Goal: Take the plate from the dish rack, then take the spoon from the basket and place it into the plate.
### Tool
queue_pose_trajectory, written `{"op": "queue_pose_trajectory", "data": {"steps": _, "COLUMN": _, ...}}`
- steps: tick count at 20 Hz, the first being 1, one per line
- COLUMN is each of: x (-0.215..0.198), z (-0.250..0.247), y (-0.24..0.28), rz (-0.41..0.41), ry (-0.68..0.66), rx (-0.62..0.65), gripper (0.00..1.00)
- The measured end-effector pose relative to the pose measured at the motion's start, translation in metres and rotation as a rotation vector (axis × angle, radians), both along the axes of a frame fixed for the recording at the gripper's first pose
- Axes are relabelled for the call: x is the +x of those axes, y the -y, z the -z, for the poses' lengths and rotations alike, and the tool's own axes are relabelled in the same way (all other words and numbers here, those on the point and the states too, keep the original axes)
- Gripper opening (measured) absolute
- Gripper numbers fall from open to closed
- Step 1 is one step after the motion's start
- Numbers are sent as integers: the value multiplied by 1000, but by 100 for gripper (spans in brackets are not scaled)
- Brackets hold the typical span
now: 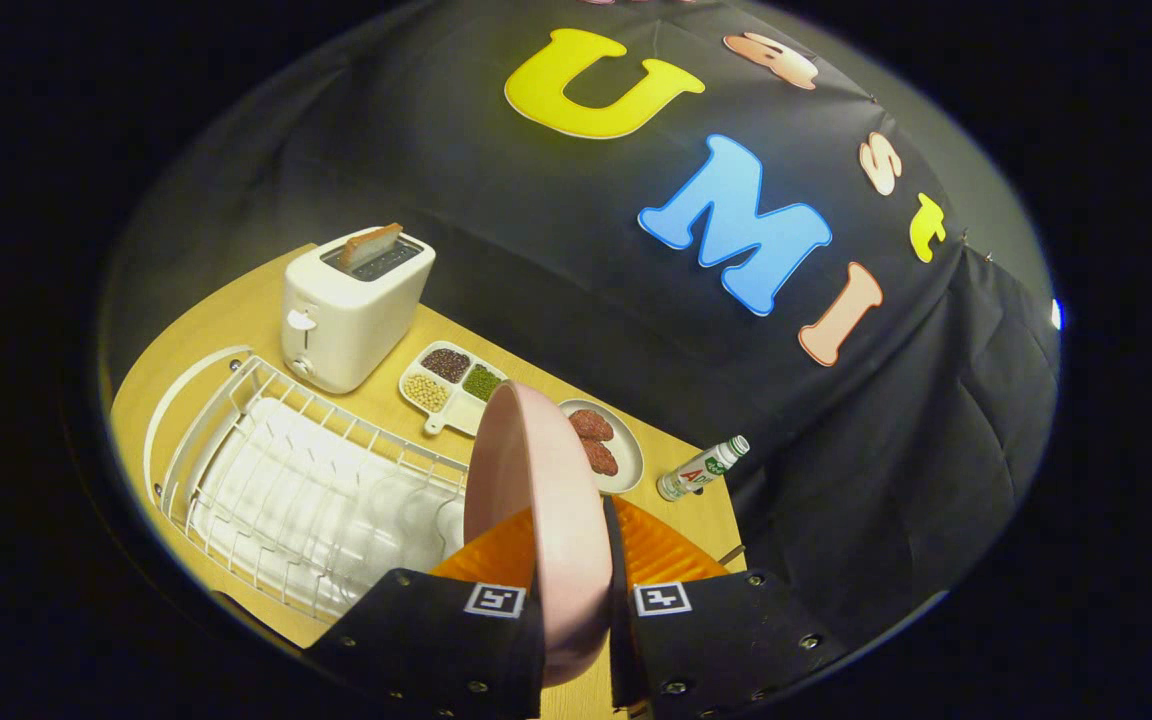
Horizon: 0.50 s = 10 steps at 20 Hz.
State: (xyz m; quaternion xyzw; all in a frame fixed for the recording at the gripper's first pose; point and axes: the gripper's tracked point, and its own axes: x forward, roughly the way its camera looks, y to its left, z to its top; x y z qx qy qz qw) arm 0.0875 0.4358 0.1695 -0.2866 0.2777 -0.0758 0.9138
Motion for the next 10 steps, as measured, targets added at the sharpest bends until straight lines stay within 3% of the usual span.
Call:
{"op": "queue_pose_trajectory", "data": {"steps": 4, "x": -51, "z": -1, "y": -23, "rz": -28, "ry": -13, "rx": 92, "gripper": 26}}
{"op": "queue_pose_trajectory", "data": {"steps": 10, "x": -141, "z": 13, "y": -45, "rz": -83, "ry": -73, "rx": 345, "gripper": 26}}
